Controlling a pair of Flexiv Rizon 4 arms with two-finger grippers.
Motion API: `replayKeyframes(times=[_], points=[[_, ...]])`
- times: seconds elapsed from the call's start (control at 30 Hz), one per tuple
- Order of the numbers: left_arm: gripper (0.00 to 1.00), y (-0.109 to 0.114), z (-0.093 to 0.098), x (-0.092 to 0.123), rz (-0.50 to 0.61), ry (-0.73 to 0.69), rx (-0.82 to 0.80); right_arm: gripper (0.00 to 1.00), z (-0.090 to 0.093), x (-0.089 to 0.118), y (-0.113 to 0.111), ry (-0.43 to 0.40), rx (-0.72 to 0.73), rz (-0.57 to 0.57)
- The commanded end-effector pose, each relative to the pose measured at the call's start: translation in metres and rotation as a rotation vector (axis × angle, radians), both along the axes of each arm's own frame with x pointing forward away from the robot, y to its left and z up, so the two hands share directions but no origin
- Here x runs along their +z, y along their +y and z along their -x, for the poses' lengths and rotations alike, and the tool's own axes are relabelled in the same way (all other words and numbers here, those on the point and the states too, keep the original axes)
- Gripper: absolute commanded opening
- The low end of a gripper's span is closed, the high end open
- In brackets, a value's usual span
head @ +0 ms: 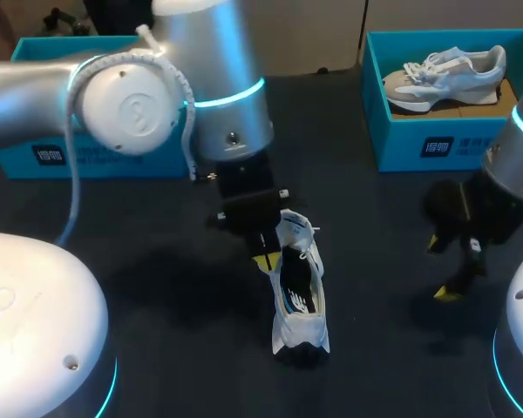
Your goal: Take the shoe out of the shoebox, open the shoe tongue, remove and reinsert the insole, then place the shoe into the shoebox
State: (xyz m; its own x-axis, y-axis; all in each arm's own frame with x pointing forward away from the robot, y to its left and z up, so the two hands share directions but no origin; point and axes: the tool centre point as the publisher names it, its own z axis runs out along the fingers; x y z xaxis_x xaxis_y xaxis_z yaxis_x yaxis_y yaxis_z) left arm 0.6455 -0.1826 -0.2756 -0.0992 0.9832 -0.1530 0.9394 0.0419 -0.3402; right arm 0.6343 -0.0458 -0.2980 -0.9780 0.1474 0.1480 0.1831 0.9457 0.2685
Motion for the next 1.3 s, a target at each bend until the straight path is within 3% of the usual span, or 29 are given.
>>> replayKeyframes(times=[0.03,0.63,1.3], points=[[0.00,-0.015,-0.002,-0.008,-0.199,-0.006,-0.107,1.00,0.002,0.003,-0.006,-0.002,0.001,-0.008],[0.00,-0.030,0.002,-0.049,-0.269,-0.028,-0.250,1.00,0.002,0.003,-0.006,-0.002,0.001,-0.008],[0.00,-0.027,0.014,-0.072,-0.287,-0.016,-0.279,1.00,0.002,0.003,-0.006,-0.002,0.001,-0.008]])
